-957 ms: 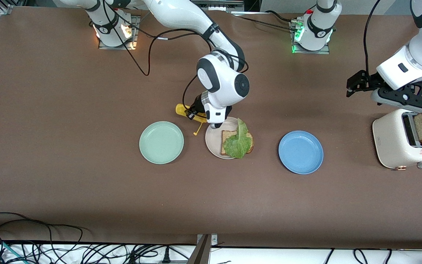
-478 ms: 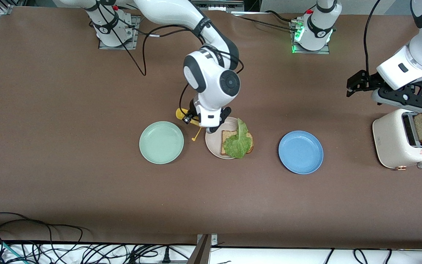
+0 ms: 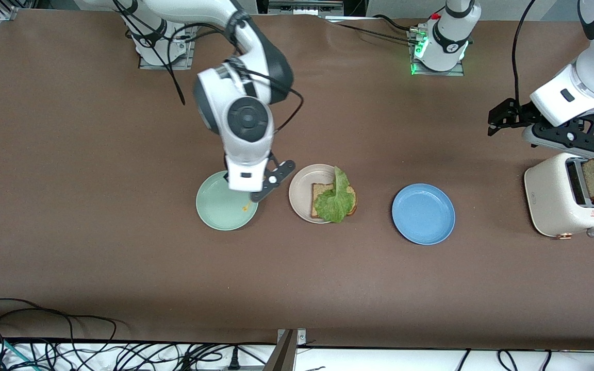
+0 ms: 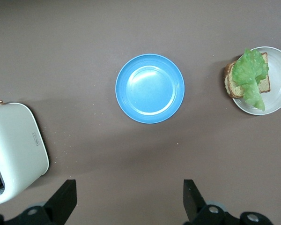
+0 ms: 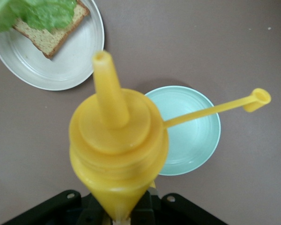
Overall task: Make sandwich on beige plate with both arms
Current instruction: 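Carry the yellow bottle past the green plate with the right gripper, then lower the bottle onto the table and open the right gripper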
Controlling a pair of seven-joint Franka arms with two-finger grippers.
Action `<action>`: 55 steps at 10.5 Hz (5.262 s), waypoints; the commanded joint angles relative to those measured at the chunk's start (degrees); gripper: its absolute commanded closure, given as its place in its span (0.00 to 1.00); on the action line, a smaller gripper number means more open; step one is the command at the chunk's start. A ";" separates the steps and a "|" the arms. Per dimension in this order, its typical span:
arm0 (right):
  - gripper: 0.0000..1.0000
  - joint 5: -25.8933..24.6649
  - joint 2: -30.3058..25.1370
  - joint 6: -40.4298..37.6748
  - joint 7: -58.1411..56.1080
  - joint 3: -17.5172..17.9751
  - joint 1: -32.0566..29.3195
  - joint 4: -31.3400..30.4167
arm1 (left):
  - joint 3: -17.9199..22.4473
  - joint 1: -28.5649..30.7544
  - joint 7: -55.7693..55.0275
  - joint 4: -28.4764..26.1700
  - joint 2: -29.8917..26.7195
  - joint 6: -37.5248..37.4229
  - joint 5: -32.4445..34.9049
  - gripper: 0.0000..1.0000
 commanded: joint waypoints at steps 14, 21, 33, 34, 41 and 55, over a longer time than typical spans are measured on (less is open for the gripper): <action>0.90 8.69 -26.96 41.34 -38.87 20.67 -35.79 -47.50 | -0.23 -0.38 -0.58 1.43 -0.02 -1.07 -0.42 0.00; 0.88 20.89 -21.95 47.84 -57.33 22.36 -40.47 -48.82 | -0.23 -0.38 -0.58 1.43 -0.02 -1.07 -0.42 0.00; 0.85 35.41 -12.29 49.36 -77.92 25.26 -43.02 -49.70 | -0.32 -0.38 -0.58 1.61 0.33 -1.07 -0.33 0.00; 0.85 35.41 -12.02 49.17 -78.00 25.26 -43.02 -49.70 | -0.23 -0.38 -0.58 1.61 0.33 -1.07 -0.33 0.00; 0.68 35.32 -10.61 47.59 -78.44 24.91 -43.11 -49.52 | -0.32 -0.47 -0.58 1.61 0.42 -1.07 -0.33 0.00; 0.00 35.23 -13.50 35.65 -77.57 19.82 -43.72 -48.82 | -0.23 -0.38 -0.58 1.61 0.33 -1.07 -0.42 0.00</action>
